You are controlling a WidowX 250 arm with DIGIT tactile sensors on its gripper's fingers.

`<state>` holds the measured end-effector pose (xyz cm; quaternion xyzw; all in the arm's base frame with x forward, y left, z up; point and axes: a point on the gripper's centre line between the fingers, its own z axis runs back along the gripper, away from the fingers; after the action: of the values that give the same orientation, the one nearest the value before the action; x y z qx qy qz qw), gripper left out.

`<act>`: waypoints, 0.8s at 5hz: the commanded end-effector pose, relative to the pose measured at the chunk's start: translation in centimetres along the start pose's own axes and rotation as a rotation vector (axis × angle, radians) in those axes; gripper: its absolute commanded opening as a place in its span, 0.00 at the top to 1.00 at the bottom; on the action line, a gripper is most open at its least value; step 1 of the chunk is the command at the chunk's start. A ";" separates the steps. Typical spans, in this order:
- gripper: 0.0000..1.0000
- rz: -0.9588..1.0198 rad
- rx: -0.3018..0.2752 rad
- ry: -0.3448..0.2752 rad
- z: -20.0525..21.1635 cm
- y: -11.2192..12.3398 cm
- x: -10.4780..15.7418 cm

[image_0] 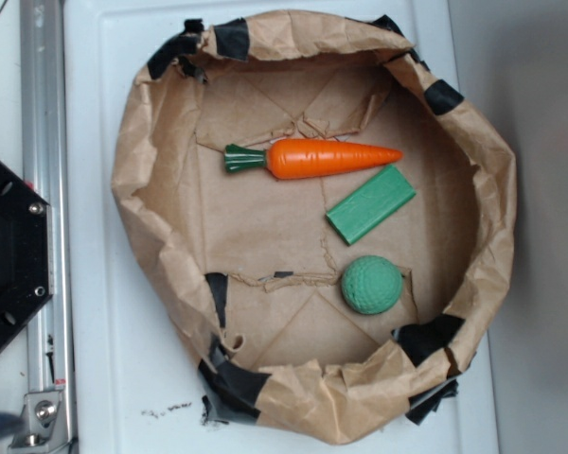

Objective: Grab the green ball.

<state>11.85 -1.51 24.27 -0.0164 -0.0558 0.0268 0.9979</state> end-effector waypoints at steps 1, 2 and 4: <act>0.00 0.000 0.000 0.000 0.0 0.0 0.0; 0.00 -0.250 0.102 -0.129 -4.7 1.2 4.6; 0.00 -0.462 0.022 -0.347 -9.8 1.9 13.2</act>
<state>25.45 0.76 14.52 0.0043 -0.2090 -0.2059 0.9560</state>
